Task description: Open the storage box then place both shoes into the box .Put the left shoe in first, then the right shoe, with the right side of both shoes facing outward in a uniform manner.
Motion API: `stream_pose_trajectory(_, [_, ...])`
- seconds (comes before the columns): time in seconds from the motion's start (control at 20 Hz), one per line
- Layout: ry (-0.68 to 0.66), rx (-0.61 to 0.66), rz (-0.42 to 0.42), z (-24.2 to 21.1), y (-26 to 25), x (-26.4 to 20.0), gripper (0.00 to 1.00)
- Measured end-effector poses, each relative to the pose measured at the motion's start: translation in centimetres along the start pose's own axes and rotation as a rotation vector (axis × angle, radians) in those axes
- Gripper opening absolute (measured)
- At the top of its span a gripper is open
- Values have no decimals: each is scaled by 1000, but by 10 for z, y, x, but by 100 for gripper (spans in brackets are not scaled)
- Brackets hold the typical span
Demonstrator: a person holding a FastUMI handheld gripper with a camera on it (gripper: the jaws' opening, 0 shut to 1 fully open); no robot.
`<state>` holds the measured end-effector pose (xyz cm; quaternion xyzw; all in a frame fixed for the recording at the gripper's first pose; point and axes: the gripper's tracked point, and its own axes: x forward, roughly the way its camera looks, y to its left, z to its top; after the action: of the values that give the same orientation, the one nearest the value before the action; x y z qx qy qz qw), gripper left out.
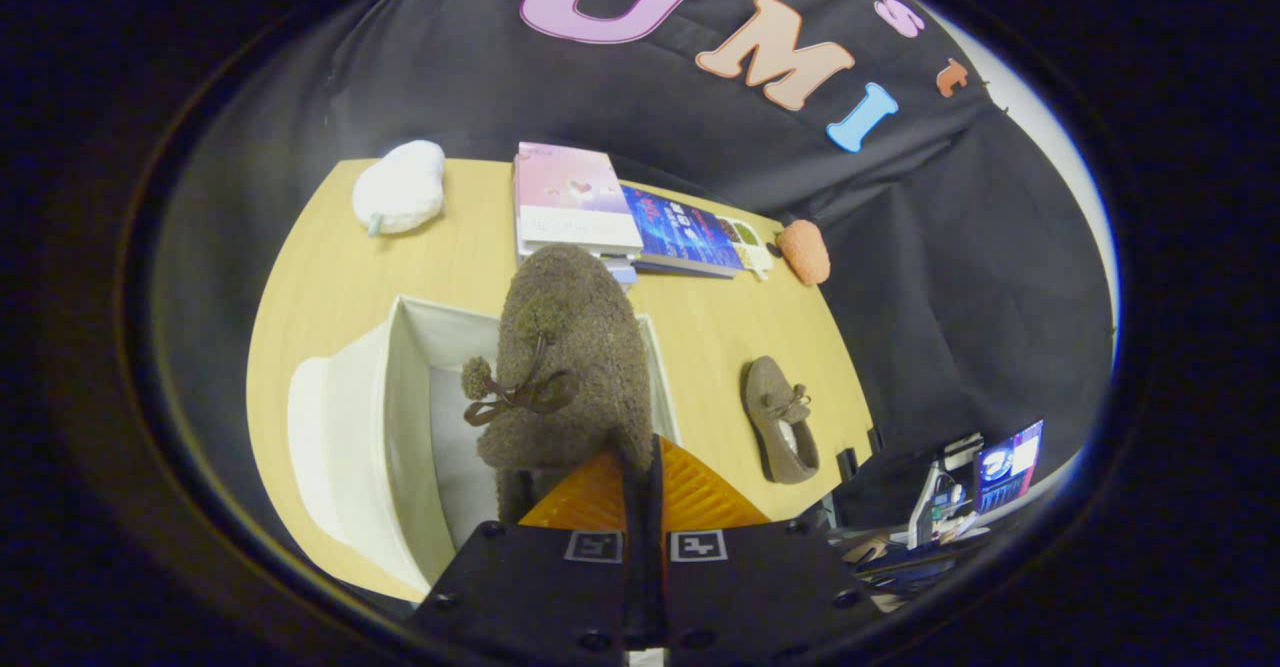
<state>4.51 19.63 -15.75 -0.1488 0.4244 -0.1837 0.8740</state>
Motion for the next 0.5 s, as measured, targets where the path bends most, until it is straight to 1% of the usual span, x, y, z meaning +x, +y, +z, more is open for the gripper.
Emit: stream_pose_trajectory(0.5, [54, 20, 105, -42, 32, 12, 4])
